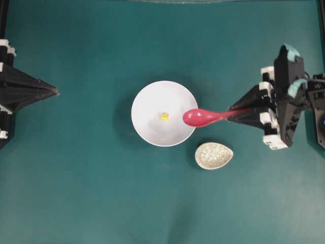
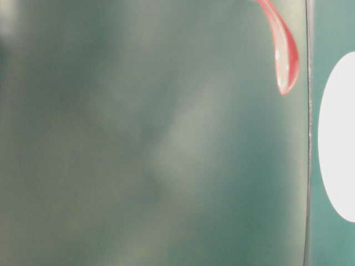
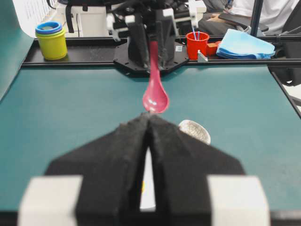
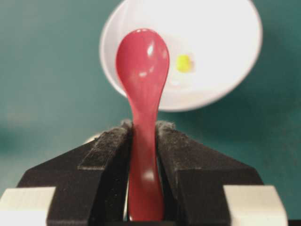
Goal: Scoop the yellow hexagonal prism block from the bowl with a spoon using the right arm.
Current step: 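Lift the red spoon out of the rest and swing it over the bowl, then lower the spoon bowl into the white bowl beside the yellow block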
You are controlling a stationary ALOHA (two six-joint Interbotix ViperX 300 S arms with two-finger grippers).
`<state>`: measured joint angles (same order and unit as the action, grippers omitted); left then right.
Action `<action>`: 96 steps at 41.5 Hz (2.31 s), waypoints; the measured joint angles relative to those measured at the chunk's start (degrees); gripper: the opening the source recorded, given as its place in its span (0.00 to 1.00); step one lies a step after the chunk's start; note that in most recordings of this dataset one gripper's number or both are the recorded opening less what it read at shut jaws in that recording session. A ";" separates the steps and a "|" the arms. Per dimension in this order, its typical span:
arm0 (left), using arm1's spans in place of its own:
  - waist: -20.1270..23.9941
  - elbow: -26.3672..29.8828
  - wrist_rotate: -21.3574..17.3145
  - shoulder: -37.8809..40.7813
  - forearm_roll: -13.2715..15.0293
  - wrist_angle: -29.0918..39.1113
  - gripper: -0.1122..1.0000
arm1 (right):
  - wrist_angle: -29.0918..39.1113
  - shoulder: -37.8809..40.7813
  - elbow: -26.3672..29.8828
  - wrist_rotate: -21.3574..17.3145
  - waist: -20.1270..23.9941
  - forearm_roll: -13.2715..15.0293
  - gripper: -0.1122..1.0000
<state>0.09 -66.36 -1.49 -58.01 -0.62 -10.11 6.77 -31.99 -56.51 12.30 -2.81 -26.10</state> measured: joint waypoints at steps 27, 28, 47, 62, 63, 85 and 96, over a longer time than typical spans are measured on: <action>0.00 0.00 0.00 0.00 -0.09 1.05 0.11 | 32.70 15.21 22.94 -0.44 -10.11 3.78 0.32; 0.00 0.00 0.00 0.00 0.00 1.05 0.11 | 33.57 16.00 23.64 -0.62 -10.11 3.87 0.32; 0.00 0.00 0.00 0.00 -0.09 1.05 0.11 | 42.89 25.84 33.22 -1.93 -10.20 5.98 0.32; 0.00 0.00 0.00 0.00 0.00 1.05 0.11 | 43.42 29.71 33.31 -2.02 -10.11 6.06 0.32; 0.00 0.00 0.00 0.00 0.00 1.05 0.11 | 43.42 29.88 33.40 -2.02 -10.11 6.15 0.32; 0.09 0.00 0.00 0.00 -0.09 1.05 0.11 | 43.42 33.84 34.98 -1.85 -8.53 6.06 0.32; 0.09 0.00 0.00 -0.18 -0.09 1.05 0.11 | 42.36 35.24 35.95 -1.76 -8.61 6.06 0.32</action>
<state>0.18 -66.36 -1.49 -58.18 -0.70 -9.05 49.13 3.25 -20.57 10.55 -11.43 -20.04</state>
